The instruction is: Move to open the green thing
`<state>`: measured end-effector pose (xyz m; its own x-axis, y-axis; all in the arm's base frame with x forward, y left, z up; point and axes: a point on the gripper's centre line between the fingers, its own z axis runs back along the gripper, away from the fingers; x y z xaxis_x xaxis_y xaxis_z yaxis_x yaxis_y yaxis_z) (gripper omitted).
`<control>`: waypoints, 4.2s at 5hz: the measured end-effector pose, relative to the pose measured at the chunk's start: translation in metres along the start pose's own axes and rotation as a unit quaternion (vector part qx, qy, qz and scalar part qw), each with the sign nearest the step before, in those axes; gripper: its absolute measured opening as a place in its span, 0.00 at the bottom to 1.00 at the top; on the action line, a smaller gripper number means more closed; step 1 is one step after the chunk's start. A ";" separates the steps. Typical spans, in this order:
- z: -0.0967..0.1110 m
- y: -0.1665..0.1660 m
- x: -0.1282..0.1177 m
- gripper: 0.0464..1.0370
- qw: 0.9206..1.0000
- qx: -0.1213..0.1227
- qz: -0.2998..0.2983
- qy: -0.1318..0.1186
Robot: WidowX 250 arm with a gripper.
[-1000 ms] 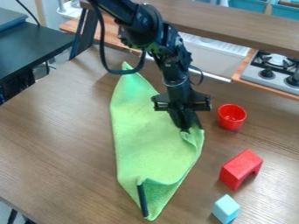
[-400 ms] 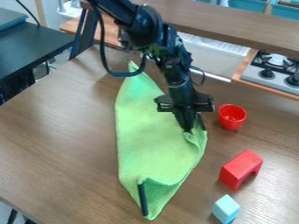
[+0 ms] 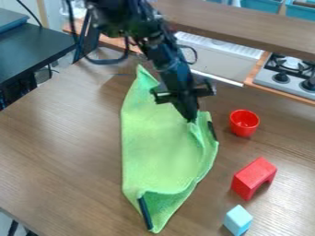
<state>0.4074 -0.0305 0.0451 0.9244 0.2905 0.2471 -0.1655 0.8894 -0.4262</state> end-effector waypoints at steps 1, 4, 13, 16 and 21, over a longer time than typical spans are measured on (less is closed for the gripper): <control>0.009 0.018 -0.006 0.01 1.000 -0.007 0.001 0.009; 0.041 0.082 -0.038 0.01 0.994 -0.038 -0.009 0.099; 0.114 0.155 -0.071 0.01 0.996 0.022 0.084 0.013; 0.119 0.147 -0.066 0.01 0.986 0.165 0.006 0.010; 0.138 0.170 -0.057 0.21 0.973 0.184 0.100 0.097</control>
<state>0.2789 0.1526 0.0792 0.9031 0.4295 0.0071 -0.4267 0.8988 -0.1003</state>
